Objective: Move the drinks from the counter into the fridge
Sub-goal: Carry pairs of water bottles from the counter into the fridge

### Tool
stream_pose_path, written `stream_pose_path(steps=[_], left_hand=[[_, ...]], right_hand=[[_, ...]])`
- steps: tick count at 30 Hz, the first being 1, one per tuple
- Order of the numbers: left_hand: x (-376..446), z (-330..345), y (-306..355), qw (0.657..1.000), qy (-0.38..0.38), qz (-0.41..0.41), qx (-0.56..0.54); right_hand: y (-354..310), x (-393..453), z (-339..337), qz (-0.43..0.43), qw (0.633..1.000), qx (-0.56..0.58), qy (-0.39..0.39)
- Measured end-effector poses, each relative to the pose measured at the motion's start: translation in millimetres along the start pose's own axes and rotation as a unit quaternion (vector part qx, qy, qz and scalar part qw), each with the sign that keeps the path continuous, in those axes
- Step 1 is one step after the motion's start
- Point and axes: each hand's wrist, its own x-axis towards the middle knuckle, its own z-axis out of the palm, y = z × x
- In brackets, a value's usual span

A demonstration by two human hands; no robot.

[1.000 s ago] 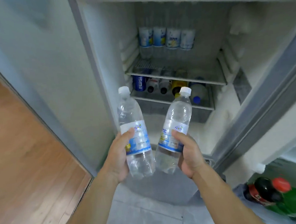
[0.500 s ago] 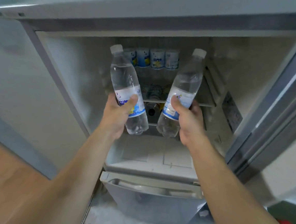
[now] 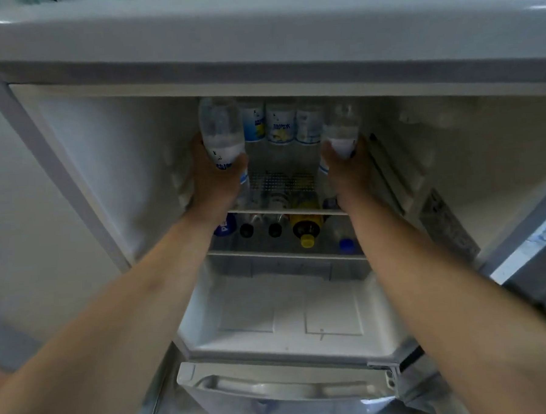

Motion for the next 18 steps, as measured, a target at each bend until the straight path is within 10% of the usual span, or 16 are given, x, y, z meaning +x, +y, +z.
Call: stream_pose_path(steps=[18], left_hand=[[66,28,-35,0.999,0.015,-0.022,0.033]], right_hand=[[21,98,16,0.008,0.994,-0.101,0.047]])
